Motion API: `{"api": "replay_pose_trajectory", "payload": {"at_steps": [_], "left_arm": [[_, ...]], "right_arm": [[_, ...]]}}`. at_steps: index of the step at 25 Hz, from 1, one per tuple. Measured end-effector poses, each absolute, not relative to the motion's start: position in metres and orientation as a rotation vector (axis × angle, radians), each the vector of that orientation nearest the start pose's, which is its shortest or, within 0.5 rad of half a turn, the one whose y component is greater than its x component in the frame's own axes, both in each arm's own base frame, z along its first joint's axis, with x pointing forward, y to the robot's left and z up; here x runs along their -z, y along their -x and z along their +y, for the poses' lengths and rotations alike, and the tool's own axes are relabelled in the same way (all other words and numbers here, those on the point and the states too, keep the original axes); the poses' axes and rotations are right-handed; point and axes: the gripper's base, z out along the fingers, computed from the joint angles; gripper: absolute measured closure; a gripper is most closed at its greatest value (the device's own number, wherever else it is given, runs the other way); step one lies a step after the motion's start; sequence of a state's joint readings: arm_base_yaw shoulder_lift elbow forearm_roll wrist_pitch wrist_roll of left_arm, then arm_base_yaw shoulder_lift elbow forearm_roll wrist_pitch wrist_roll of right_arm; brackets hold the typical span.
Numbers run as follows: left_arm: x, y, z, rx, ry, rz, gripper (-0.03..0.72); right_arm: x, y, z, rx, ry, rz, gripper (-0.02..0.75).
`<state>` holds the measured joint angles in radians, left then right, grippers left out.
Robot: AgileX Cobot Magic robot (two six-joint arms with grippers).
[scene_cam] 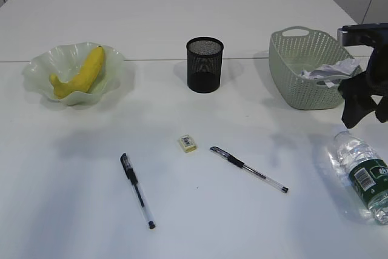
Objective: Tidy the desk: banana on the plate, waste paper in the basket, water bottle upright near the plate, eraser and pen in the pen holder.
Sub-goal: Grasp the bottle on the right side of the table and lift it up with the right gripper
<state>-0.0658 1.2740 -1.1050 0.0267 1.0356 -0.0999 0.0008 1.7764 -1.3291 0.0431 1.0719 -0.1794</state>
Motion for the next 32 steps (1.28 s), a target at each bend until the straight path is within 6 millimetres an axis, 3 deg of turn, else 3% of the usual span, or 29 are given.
{"api": "replay_pose_trajectory", "payload": {"at_steps": [7,23,32], "left_arm": [[-0.323,-0.244,-0.014,0.014,0.035,2.705,0.138],[-0.323,-0.243,-0.014,0.008,0.034,2.719,0.131],[-0.323,-0.242,-0.013,-0.008,0.030,2.724,0.130]], "right_arm": [[-0.214,-0.362,0.001,0.007,0.240,3.006,0.235],[-0.182,-0.399,0.000,0.027,0.237,2.996,0.234],[-0.155,-0.403,-0.002,0.042,0.250,3.066,0.234]]}}
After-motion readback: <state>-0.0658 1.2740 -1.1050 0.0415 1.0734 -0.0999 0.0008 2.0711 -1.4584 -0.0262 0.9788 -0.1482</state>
